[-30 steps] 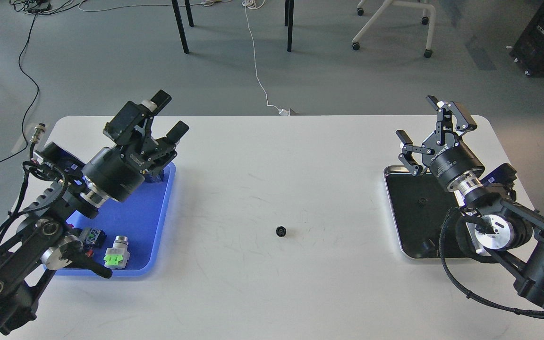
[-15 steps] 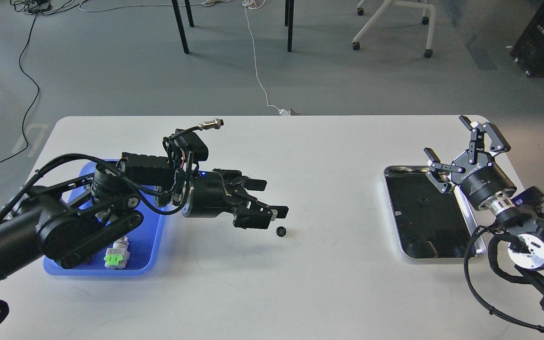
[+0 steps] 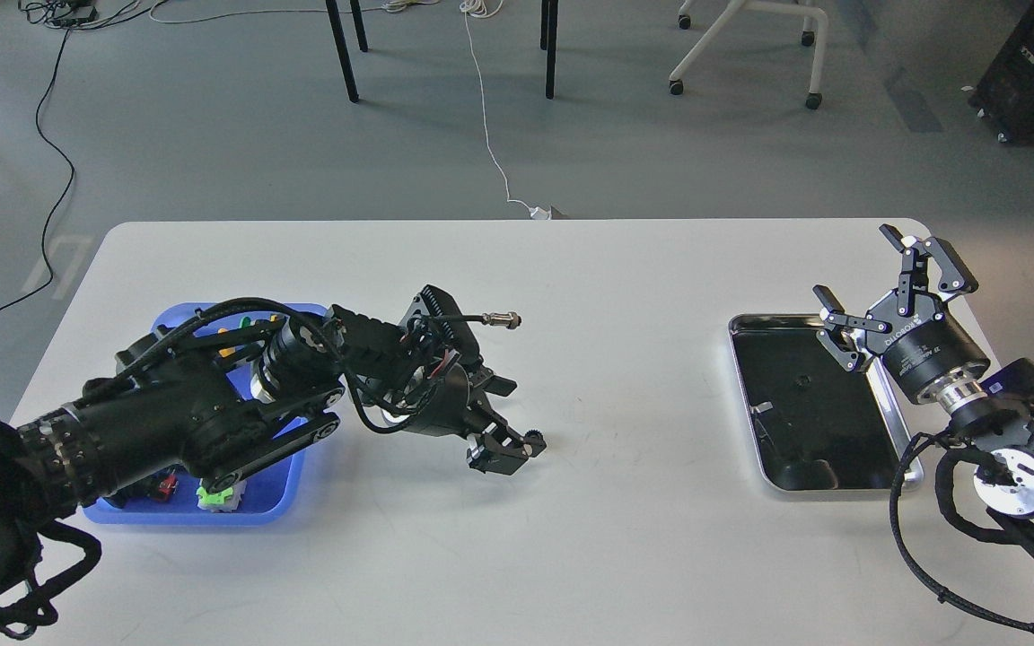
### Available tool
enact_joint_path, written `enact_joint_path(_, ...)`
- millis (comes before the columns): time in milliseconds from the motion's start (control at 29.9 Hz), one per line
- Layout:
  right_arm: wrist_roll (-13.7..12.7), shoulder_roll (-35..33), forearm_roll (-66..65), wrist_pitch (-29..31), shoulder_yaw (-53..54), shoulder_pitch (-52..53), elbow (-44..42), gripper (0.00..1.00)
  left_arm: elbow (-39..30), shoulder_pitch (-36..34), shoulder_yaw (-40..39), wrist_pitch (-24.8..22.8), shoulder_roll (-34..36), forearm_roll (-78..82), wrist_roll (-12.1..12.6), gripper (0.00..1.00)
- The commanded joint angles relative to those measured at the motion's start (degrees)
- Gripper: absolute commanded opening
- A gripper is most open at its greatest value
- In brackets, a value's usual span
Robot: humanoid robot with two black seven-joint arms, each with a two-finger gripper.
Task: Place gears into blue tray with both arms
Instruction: 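Grasp the small black part on the table with the left gripper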
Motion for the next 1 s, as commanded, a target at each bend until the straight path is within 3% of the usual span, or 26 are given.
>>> enact_joint_path(0, -0.01, -0.05, -0.01, 0.0, -0.01, -0.53, 0.08, 0.98, 1.49, 0.08, 0.49, 1.03, -1.4, -0.01, 0.0, 0.85)
enact_joint_path(468, -0.01, -1.46, -0.09, 0.0, -0.09, -0.97, 1.22, 0.98, 2.19, 0.7, 1.28, 1.11, -3.07, -0.01, 0.0, 0.77)
enact_joint_path(969, -0.01, -1.72, -0.09, 0.0, -0.09, -1.06, 1.4, 0.98, 3.16, 1.58, 1.28, 1.11, -3.42, -0.01, 0.0, 0.62)
